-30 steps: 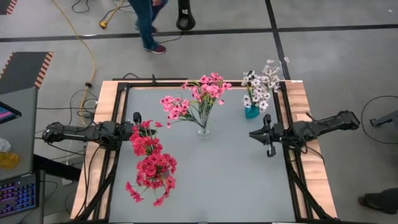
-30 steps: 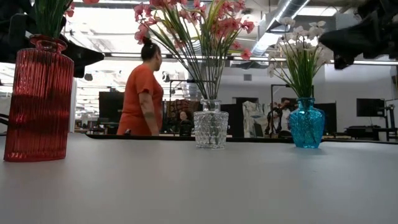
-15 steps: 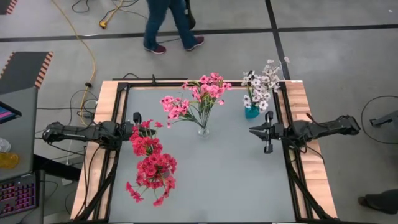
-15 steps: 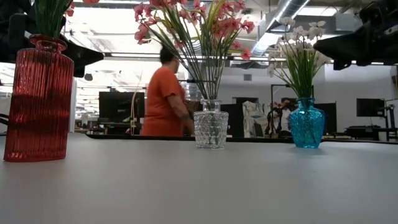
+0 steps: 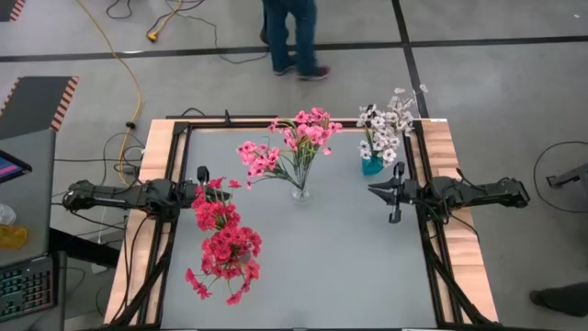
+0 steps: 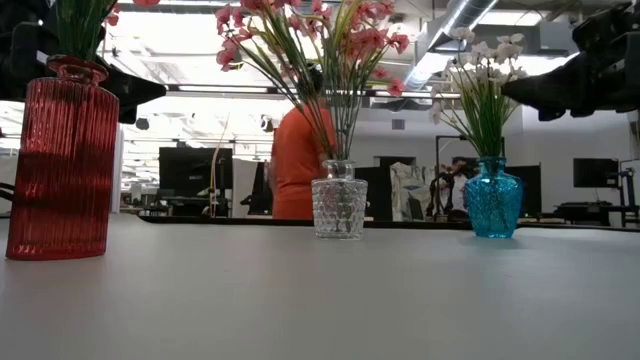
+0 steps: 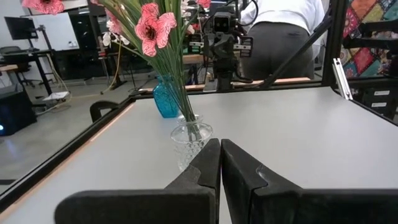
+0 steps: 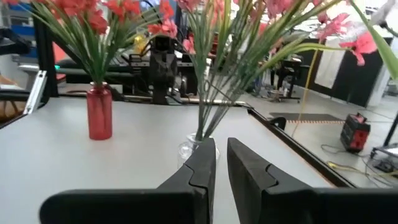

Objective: Sort flowers into vase by color
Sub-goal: Return to home position

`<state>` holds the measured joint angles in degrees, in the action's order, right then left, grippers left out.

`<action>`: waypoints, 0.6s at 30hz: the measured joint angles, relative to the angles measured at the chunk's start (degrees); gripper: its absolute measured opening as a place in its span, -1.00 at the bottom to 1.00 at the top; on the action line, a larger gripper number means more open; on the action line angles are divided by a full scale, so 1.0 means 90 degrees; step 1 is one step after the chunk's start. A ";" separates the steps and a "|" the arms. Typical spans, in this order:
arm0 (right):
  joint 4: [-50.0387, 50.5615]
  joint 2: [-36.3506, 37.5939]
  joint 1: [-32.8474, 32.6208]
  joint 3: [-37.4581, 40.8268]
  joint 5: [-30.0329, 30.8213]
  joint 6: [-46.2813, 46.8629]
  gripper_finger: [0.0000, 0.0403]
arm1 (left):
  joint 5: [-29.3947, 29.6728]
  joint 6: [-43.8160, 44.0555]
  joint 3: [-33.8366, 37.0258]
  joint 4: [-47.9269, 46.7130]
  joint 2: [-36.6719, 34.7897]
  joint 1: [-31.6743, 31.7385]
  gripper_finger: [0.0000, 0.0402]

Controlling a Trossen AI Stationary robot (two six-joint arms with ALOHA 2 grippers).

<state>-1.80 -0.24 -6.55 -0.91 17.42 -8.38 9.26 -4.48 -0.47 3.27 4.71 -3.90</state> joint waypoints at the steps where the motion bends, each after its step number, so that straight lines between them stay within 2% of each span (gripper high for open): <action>1: 0.0004 0.0001 0.0000 -0.0002 -0.0001 -0.0049 -0.66 | 0.0000 -0.0035 0.0000 0.0002 0.0000 0.0000 -1.00; 5: 0.0017 -0.0001 0.0000 -0.0005 -0.0004 -0.0281 -0.66 | -0.0047 -0.0053 0.0002 0.0005 0.0000 0.0000 -1.00; 10: 0.0030 -0.0001 0.0000 -0.0005 -0.0015 -0.0436 -0.66 | -0.0557 -0.0052 0.0005 0.0009 0.0000 -0.0001 -1.00; 15: 0.0098 -0.0026 -0.0002 -0.0012 -0.0552 -0.0157 -0.66 | -0.0613 -0.0161 0.0005 0.0006 0.0000 -0.0002 -1.00; 18: 0.0105 -0.0096 -0.0005 -0.0015 -0.0613 0.0007 -0.66 | -0.0655 -0.0338 0.0005 -0.0121 0.0000 -0.0002 -1.00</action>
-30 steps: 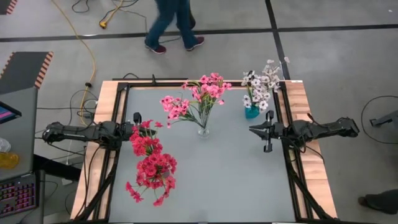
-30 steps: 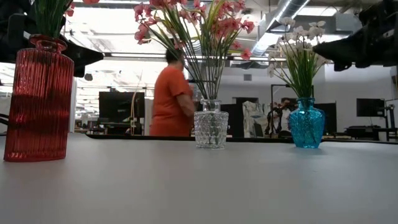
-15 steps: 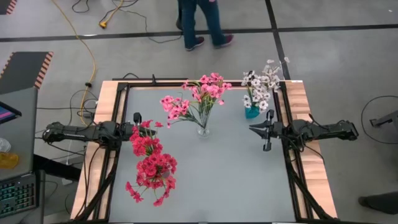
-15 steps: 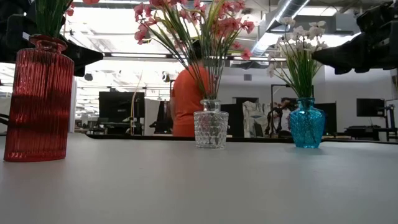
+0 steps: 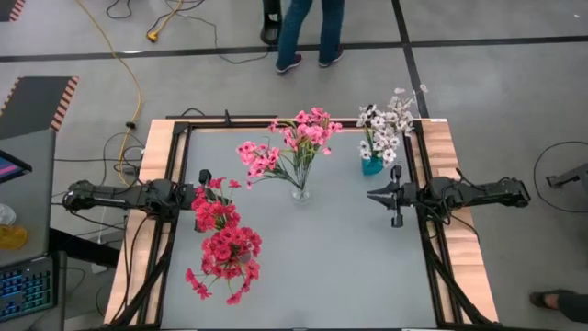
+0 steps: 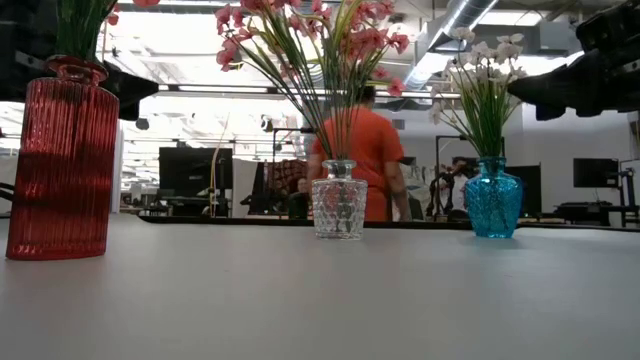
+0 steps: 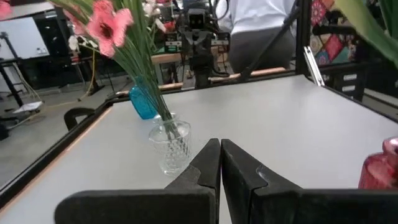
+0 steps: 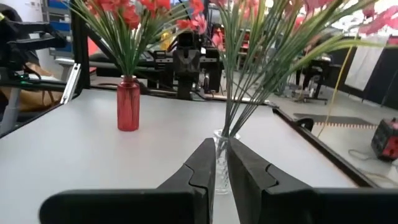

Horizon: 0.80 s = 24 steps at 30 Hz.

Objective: Sort flowers into vase by color
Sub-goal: Return to home position

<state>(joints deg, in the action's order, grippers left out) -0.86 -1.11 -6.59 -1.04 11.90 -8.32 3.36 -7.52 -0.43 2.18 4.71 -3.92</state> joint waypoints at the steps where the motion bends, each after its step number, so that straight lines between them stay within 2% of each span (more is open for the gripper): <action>1: 0.0002 -0.0029 0.0000 0.0000 -0.0002 0.0056 -0.66 | -0.0017 -0.0034 0.0000 -0.0030 0.0001 0.0001 -1.00; 10: 0.0006 -0.0218 0.0000 0.0000 -0.0007 0.0136 -0.66 | -0.0183 -0.0671 0.0002 -0.0047 0.0002 0.0002 -1.00; 24: 0.0009 -0.0216 0.0005 -0.0002 -0.0026 -0.0298 -0.66 | -0.0277 -0.0591 0.0005 -0.0062 0.0002 0.0233 -1.00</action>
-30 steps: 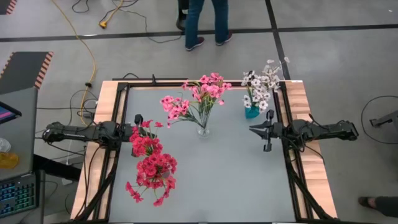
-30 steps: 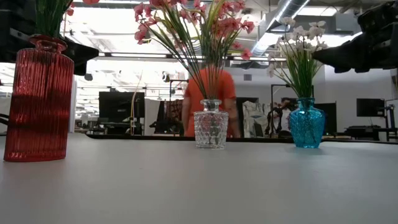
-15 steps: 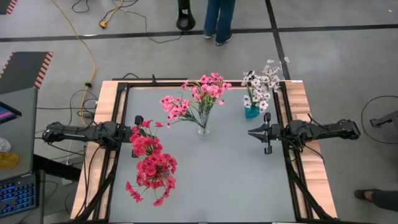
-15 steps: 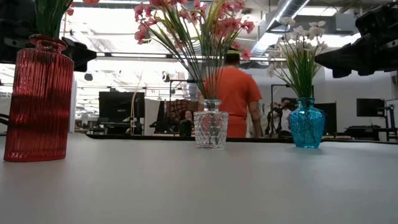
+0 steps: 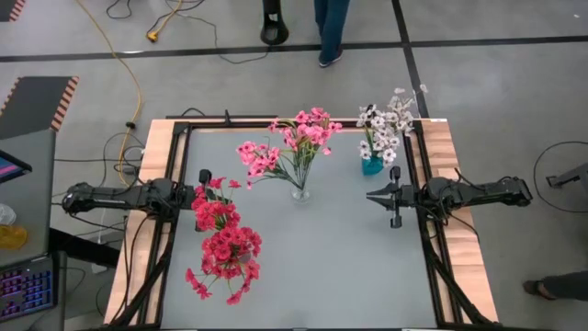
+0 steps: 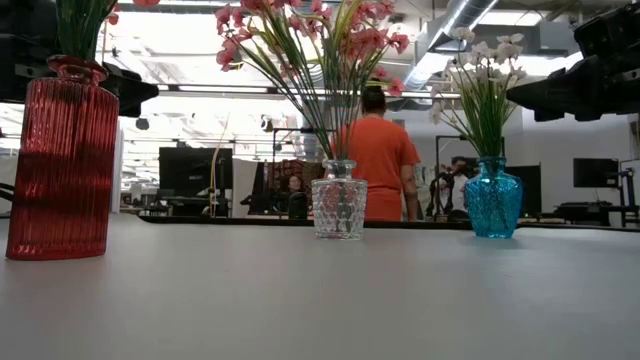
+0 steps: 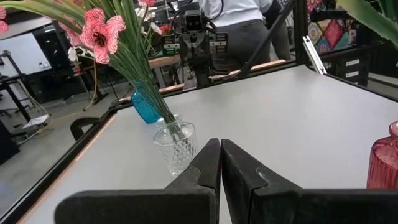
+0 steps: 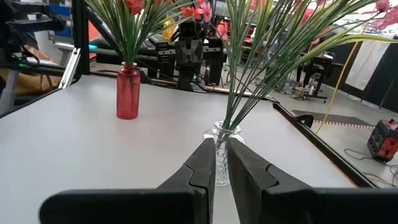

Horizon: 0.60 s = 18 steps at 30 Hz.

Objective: Sort flowers into vase by color
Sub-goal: Return to home position

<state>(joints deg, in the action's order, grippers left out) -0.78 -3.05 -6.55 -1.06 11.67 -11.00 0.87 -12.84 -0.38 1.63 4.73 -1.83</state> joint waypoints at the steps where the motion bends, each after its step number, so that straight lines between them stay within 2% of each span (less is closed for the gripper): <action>1: 0.0000 0.0000 0.0002 0.0002 0.0002 -0.0004 -0.66 | -0.0004 -0.0002 0.0000 0.0000 0.0000 0.0000 -1.00; 15: -0.0003 0.0000 0.0327 0.0002 0.0011 -0.0002 -0.66 | -0.0009 0.0019 0.0000 -0.0002 0.0000 0.0002 -1.00; 18: -0.0028 0.0000 0.0355 0.0002 0.0185 -0.0107 -0.66 | 0.0017 0.0012 0.0000 -0.0002 0.0000 0.0002 -1.00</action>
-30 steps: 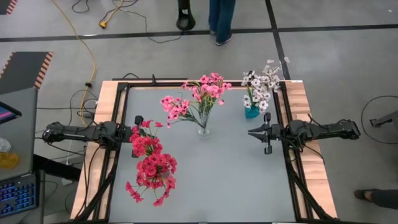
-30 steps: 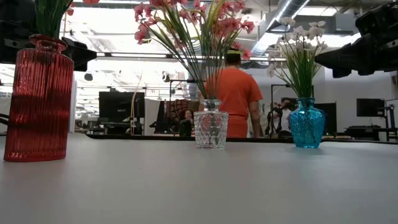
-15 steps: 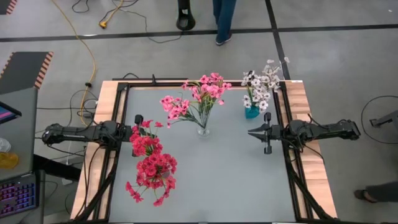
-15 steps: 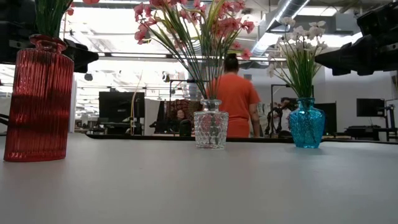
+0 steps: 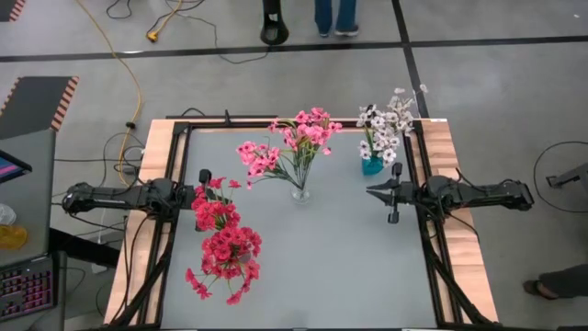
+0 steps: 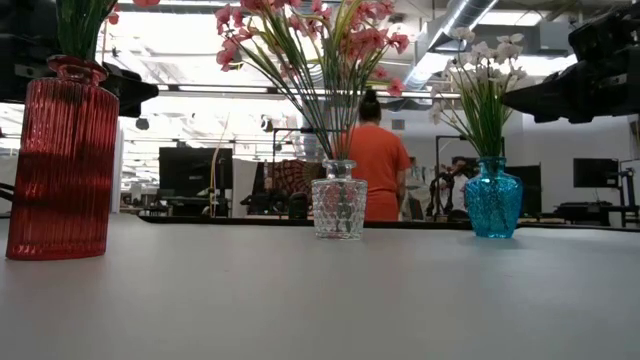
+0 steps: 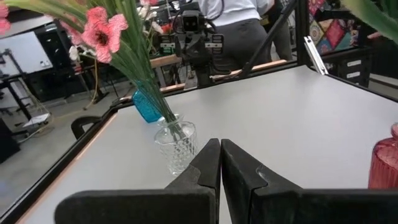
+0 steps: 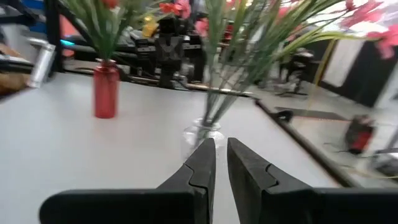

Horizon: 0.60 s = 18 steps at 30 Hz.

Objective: Sort flowers into vase by color
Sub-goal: Return to home position

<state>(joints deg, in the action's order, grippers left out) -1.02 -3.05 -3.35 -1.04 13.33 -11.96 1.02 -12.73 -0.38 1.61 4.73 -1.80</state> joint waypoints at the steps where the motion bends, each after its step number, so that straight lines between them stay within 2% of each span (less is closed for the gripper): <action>1: -0.0012 0.0000 0.0029 0.0000 0.0107 -0.0149 -0.66 | 0.0036 0.0052 0.0000 0.0000 0.0000 0.0000 -1.00; 4: -0.0052 0.0000 0.0086 0.0002 0.0337 -0.0599 -0.66 | 0.0038 0.0172 0.0000 0.0001 0.0000 0.0000 -1.00; 8: -0.0056 0.0000 0.0109 0.0005 0.0344 -0.0688 -0.66 | 0.0039 0.0216 0.0000 0.0002 0.0000 0.0002 -1.00; 18: -0.0072 0.0000 0.0109 0.0005 0.0349 0.0546 -0.66 | 0.0046 0.0223 0.0000 0.0002 0.0000 0.0002 -1.00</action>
<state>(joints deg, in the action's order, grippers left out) -1.67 -3.05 -2.37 -0.99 16.47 -7.05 1.43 -10.72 -0.38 1.63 4.73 -1.78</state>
